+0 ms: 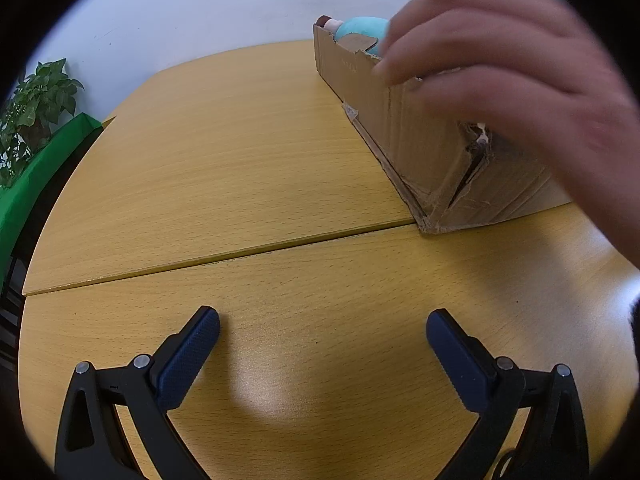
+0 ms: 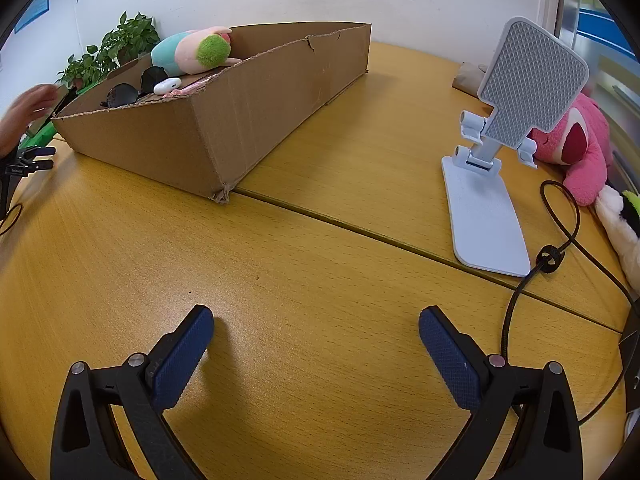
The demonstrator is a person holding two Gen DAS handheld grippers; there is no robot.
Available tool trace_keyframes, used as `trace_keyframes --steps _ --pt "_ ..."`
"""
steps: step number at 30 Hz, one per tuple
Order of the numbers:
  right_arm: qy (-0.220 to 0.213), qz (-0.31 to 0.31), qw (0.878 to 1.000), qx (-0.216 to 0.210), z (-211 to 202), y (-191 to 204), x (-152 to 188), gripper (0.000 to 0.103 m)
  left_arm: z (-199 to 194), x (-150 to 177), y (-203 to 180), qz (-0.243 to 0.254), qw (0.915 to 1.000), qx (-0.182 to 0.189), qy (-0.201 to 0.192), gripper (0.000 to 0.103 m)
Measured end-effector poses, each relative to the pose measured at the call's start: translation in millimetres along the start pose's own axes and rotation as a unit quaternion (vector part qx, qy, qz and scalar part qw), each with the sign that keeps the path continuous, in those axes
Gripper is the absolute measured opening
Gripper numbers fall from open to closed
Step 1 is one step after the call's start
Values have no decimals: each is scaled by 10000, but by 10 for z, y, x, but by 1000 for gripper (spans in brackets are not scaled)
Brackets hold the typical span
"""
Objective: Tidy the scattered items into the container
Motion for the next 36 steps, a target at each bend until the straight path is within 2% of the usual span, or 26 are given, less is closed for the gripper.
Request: trace_keyframes --steps 36 --pt "2 -11 10000 -17 15 -24 -29 103 9 1 -24 3 10000 -3 5 103"
Point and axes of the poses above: each gripper's, at about its wrist camera, not at the fingertips, and z roughly the way its jaws point, y to its left, x to its underside, the point moved 2 cm from there along z, roughly the way its jaws point, and after that the axes turned 12 degrees about -z, right-handed, at the moved point
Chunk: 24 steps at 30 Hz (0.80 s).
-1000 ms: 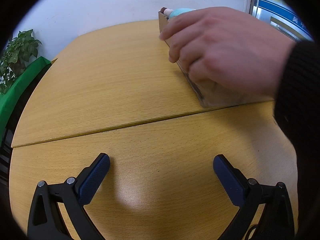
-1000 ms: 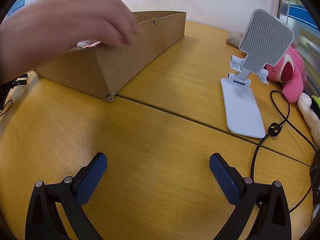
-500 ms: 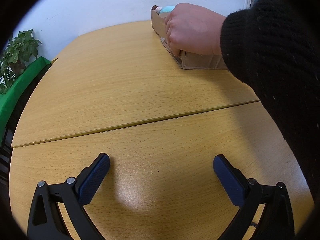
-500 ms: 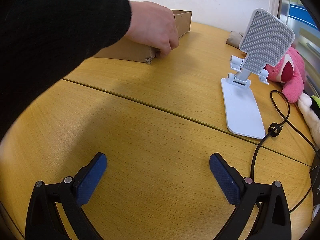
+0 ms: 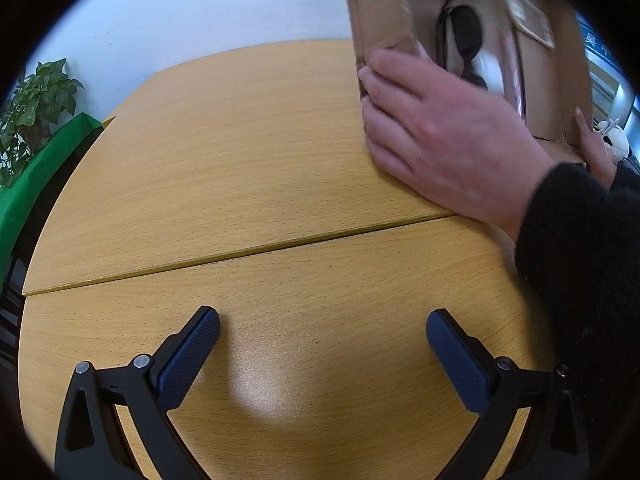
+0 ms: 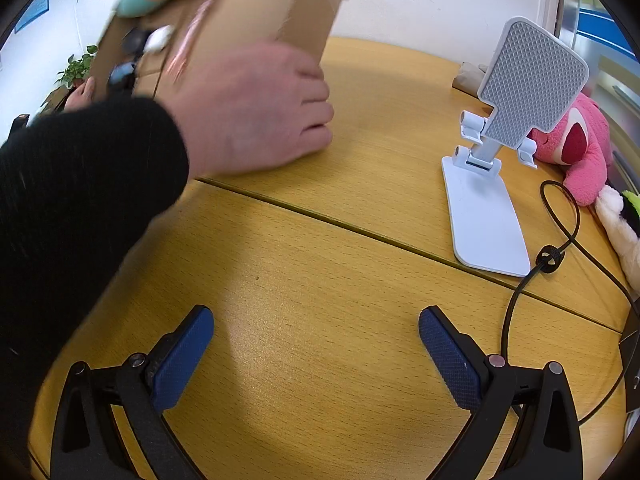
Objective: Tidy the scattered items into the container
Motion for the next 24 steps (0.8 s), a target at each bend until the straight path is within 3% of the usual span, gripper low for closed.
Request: trace_keyframes --steps 24 --pt "3 1 10000 1 -110 24 73 103 25 5 14 7 10000 2 1 103"
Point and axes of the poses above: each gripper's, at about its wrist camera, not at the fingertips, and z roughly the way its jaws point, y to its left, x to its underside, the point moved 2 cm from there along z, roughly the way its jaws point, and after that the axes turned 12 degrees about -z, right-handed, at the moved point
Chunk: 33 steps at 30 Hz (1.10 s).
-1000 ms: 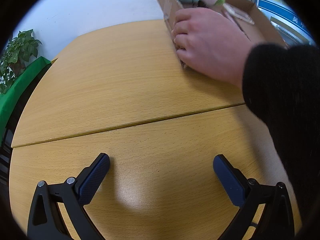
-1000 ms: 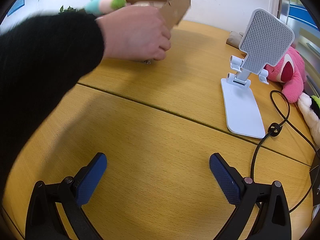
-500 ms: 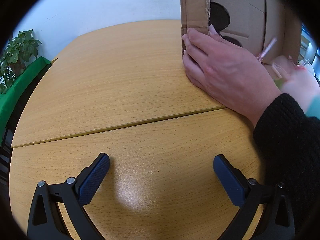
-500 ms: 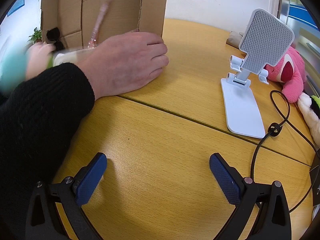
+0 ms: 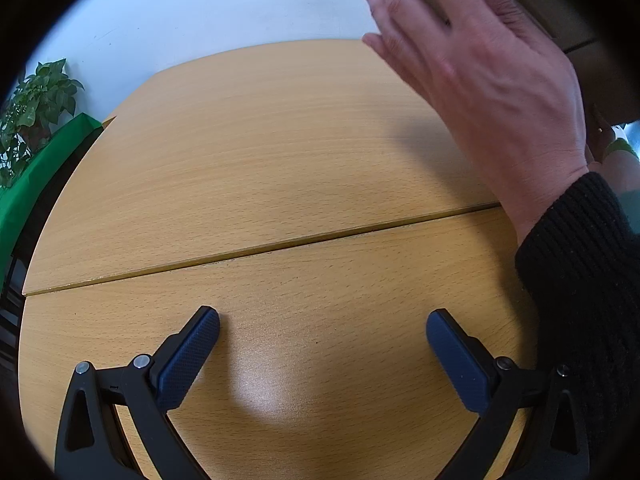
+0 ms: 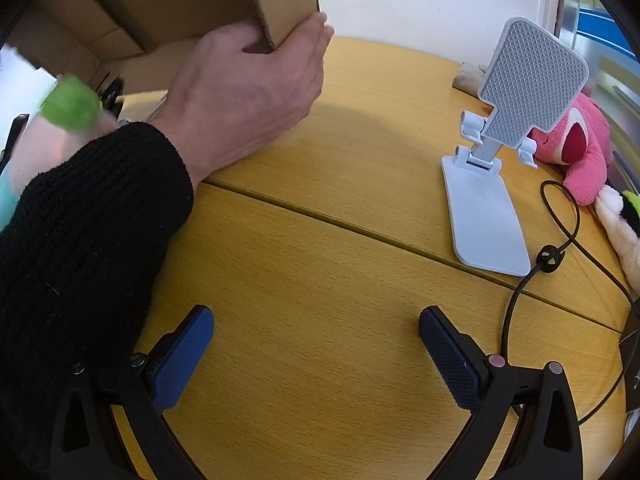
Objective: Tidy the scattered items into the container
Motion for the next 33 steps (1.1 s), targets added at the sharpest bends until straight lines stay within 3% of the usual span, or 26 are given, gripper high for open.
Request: trace_keyframes --steps 33 --pt "-3 0 10000 -4 -17 -5 18 103 14 -2 -1 6 10000 2 5 103"
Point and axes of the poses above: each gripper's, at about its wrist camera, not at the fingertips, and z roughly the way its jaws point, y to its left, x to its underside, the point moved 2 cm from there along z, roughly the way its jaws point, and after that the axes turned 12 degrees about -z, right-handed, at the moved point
